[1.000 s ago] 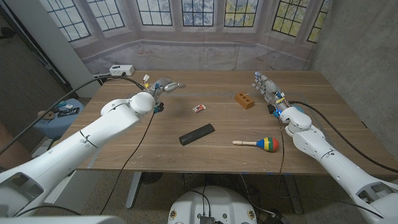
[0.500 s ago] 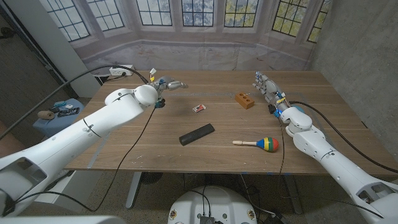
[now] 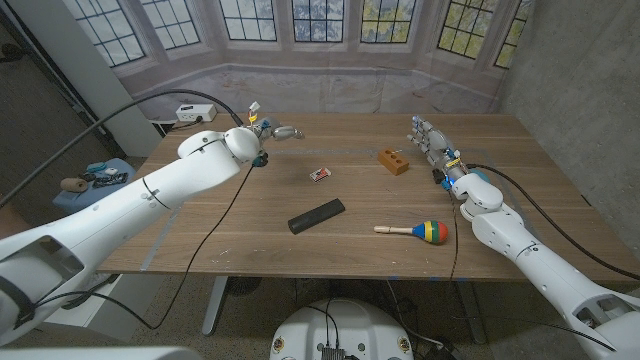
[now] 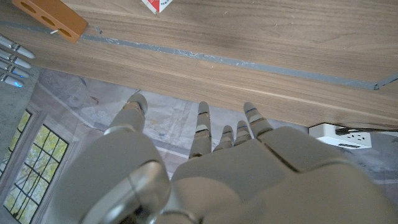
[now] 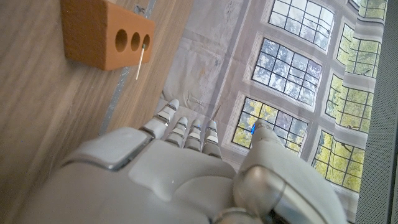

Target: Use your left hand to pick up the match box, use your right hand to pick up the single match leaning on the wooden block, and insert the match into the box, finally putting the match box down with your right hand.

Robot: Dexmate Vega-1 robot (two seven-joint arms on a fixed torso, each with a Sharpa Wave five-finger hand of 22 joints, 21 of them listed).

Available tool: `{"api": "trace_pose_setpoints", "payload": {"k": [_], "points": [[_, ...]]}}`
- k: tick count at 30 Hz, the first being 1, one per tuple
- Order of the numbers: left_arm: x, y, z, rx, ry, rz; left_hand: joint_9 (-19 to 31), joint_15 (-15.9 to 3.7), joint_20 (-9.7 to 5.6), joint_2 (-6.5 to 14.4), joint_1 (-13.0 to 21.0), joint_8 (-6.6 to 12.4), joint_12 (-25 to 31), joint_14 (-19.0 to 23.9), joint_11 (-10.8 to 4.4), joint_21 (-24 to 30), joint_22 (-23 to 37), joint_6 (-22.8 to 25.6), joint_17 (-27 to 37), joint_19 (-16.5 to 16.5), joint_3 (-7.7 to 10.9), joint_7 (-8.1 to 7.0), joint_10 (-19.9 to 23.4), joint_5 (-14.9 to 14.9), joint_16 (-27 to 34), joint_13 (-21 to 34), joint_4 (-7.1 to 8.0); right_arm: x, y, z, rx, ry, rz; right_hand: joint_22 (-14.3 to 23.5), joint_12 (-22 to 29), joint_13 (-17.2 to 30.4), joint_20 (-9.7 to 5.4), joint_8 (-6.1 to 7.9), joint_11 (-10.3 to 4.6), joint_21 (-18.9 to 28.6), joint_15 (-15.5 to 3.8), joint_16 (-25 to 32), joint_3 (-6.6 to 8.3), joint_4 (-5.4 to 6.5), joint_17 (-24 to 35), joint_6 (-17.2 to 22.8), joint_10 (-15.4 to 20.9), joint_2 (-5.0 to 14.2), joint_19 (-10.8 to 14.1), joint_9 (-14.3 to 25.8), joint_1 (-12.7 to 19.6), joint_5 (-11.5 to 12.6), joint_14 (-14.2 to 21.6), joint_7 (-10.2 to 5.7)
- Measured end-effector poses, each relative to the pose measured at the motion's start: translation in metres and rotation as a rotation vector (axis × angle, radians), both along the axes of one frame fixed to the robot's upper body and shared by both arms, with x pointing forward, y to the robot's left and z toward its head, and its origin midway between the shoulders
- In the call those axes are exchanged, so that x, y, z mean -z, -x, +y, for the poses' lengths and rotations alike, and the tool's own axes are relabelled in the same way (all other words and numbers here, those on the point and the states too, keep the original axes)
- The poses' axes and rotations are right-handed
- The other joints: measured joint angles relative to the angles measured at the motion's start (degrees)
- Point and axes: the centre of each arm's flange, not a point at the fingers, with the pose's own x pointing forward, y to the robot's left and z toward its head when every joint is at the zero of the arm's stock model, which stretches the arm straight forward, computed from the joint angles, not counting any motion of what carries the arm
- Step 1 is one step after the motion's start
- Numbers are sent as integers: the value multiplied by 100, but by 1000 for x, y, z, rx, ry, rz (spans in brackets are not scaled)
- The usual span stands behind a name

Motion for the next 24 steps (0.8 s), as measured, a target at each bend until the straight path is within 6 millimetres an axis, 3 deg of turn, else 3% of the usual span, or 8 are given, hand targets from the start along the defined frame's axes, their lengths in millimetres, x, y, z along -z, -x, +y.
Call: {"api": "trace_pose_setpoints", "payload": {"k": [11, 17, 24], "points": [[-8, 6, -9, -48, -48, 49, 1, 0, 71, 41, 40, -96, 0, -61, 0, 0, 0, -2, 0, -72, -81, 1, 0, 0, 0, 1, 33, 2, 1, 1, -10, -8, -9, 0, 0, 0, 0, 0, 0, 0, 0, 0, 7, -7, 0, 21, 0, 0, 0, 0, 0, 0, 0, 22], [-10, 8, -14, -64, -71, 70, 1, 6, 123, 86, 86, -136, 0, -128, 0, 0, 0, -22, 0, -124, -336, 21, -1, 44, 0, 1, 14, 4, 2, 1, -14, -12, -13, 0, 0, 0, 0, 0, 0, 0, 0, 0, 7, -6, 0, 40, 0, 0, 0, 0, 0, 0, 0, 41], [-11, 6, -23, -71, -98, 93, 1, 10, 132, 134, 133, -136, 0, -132, 0, 0, -1, -22, -1, -133, -487, 20, -1, 44, 0, 1, 18, 7, 2, 1, -21, -25, -18, 0, 0, 0, 0, 0, 0, 0, 0, 0, 17, -16, 0, 40, 0, 0, 0, 0, 0, -22, 0, 41]]}}
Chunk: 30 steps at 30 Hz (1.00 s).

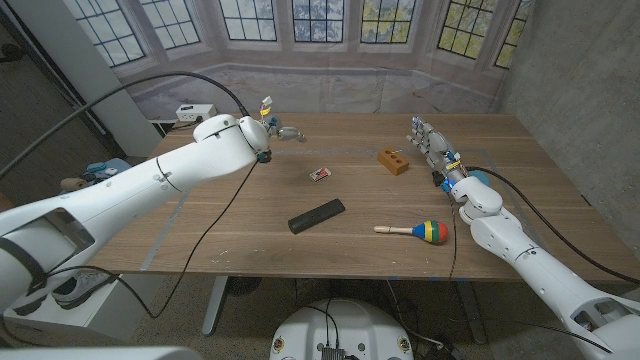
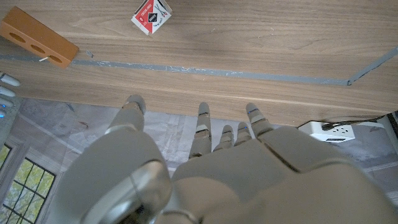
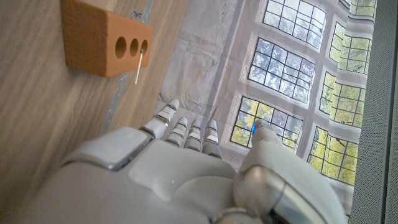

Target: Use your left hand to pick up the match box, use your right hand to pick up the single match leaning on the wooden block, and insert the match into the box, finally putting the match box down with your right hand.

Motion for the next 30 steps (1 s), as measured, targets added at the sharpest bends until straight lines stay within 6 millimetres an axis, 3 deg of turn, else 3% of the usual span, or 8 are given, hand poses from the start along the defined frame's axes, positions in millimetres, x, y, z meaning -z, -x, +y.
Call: {"api": "trace_pose_setpoints", "payload": {"k": [3, 16, 24, 25, 30], "points": [[-1, -2, -6, -4, -15, 8, 0, 0, 0, 141, 141, 0, 0, 0, 0, 22, 0, 0, 0, 0, -21, 0, 0, 0, 0, 0, -1, 1, 0, -1, -3, -7, -3, 0, 0, 0, 0, 0, 0, 0, 0, 0, 15, -14, 0, 0, 0, 0, 0, 0, 0, 0, 0, 0], [-4, -13, -27, -28, -90, 23, 1, 0, -1, 139, 139, 1, 0, 1, 0, 39, 0, 52, 0, 0, -217, 10, 0, 34, 0, 0, 4, 3, 0, -5, -5, -36, -18, 0, 0, 0, 0, 4, 0, 0, 0, 0, 14, -14, 0, 62, 0, 0, 0, 0, 0, 0, 0, 0], [-4, -14, -27, -43, -99, 31, 1, -21, -1, 139, 139, 1, 0, 23, 8, 39, 0, 114, 0, 1, -271, 10, 54, 56, 0, 1, -3, 8, 1, -9, -1, -45, -13, 0, 0, 0, 0, 40, 0, 0, 0, 0, 14, -14, 0, 61, 0, 0, 0, 0, 0, 0, 0, 0], [-3, -18, -36, -45, -135, 36, 1, -21, -1, 139, 139, 1, 0, 23, 8, 39, 0, 115, 0, 1, -271, 10, 54, 56, 0, 1, -3, 8, 2, -10, -2, -53, -21, 0, 0, 0, 0, 41, 0, 0, 0, 0, 14, -14, 0, 62, 0, 0, 0, 0, 0, 0, 0, 0], [-2, -21, -41, -57, -159, 41, 1, 1, -1, 141, 141, 1, 0, 45, 20, 39, -1, 114, 0, 1, -271, 10, 104, 55, 0, 1, -3, 9, 3, -11, -1, -61, -24, 0, 0, 0, 0, 40, 0, 0, 0, 0, 16, -16, 0, 61, 0, 23, 0, 0, 23, 0, 0, 0]]}}
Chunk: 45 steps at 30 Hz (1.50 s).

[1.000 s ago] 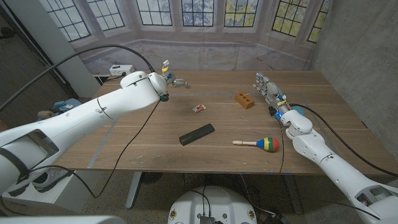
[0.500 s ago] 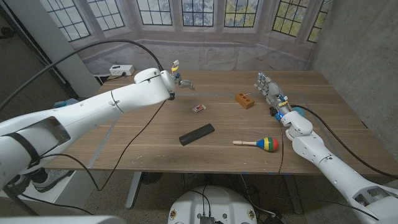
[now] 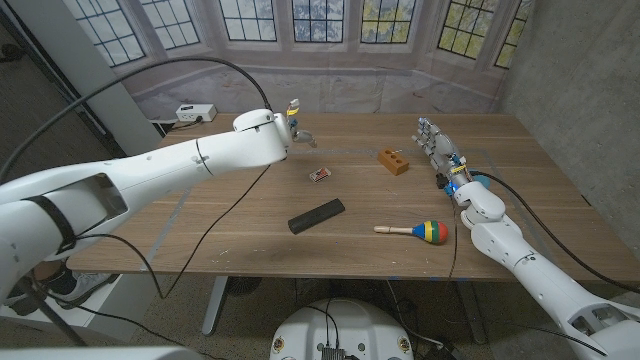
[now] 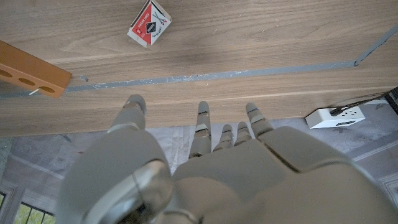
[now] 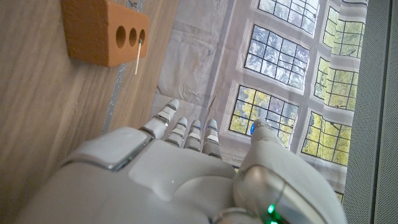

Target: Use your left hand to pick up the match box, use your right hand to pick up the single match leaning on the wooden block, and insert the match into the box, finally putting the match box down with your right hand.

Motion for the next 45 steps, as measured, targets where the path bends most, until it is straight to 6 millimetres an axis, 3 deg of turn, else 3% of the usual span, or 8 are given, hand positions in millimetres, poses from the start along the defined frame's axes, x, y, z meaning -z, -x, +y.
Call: {"api": "trace_pose_setpoints", "payload": {"k": [45], "points": [[10, -19, -12, -53, -115, 76, -1, -1, 0, 81, 81, 1, 0, 61, 0, 48, 25, 15, 27, 0, -167, -2, 60, 65, 0, 1, 24, -6, -4, 5, -36, -13, -35, 0, 0, 0, 21, 0, 0, 0, 0, 0, 46, -46, 0, 85, 0, 0, 64, 0, 0, 0, 0, 2]]}}
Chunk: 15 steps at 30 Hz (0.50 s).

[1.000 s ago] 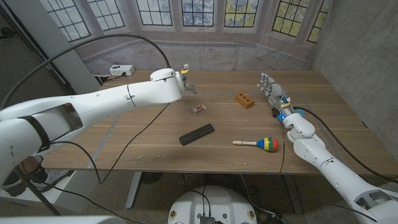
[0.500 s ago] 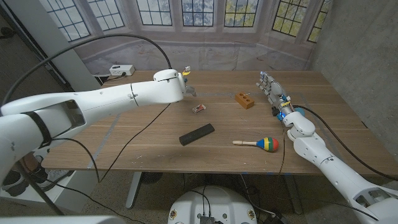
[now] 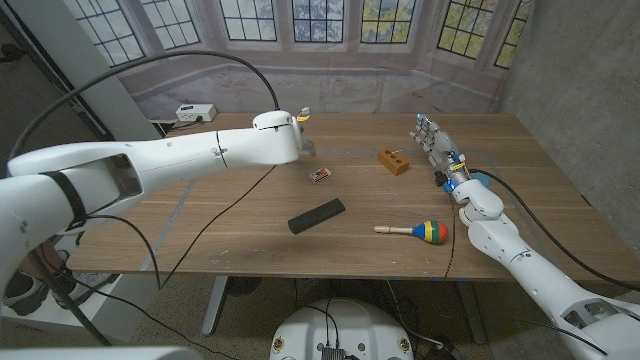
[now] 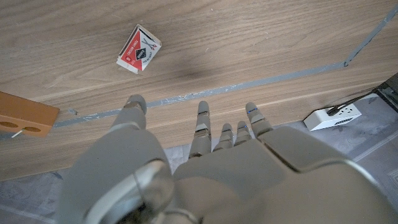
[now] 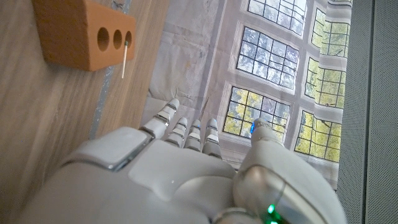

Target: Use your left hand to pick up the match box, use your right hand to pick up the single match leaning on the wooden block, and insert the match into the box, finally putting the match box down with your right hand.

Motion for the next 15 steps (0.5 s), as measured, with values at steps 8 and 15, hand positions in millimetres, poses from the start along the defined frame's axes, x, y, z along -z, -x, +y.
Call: {"api": "trace_pose_setpoints", "payload": {"k": [8, 15], "points": [[0, -4, -8, 2, -33, 14, 0, 0, 0, 0, 0, 0, 0, 0, 0, 0, -1, 1, 0, 0, -16, 0, 0, 0, 45, 0, -16, 2, 1, 0, -8, -20, -18, 0, 0, 0, 0, 0, 0, 0, 0, 0, -4, -4, 0, 18, 0, 0, 0, 0, 0, 0, 0, 18], [1, -8, -16, -1, -71, 26, 0, 0, 22, 6, 6, 0, 0, 0, 0, 0, -1, -18, -1, -23, -31, -18, 0, 0, 45, 0, 0, 3, 1, 0, -15, -40, -41, 0, 0, 0, 0, 0, 0, 0, 0, 0, -9, -41, 0, 18, 0, -6, -1, 0, 55, 0, 0, 18]]}}
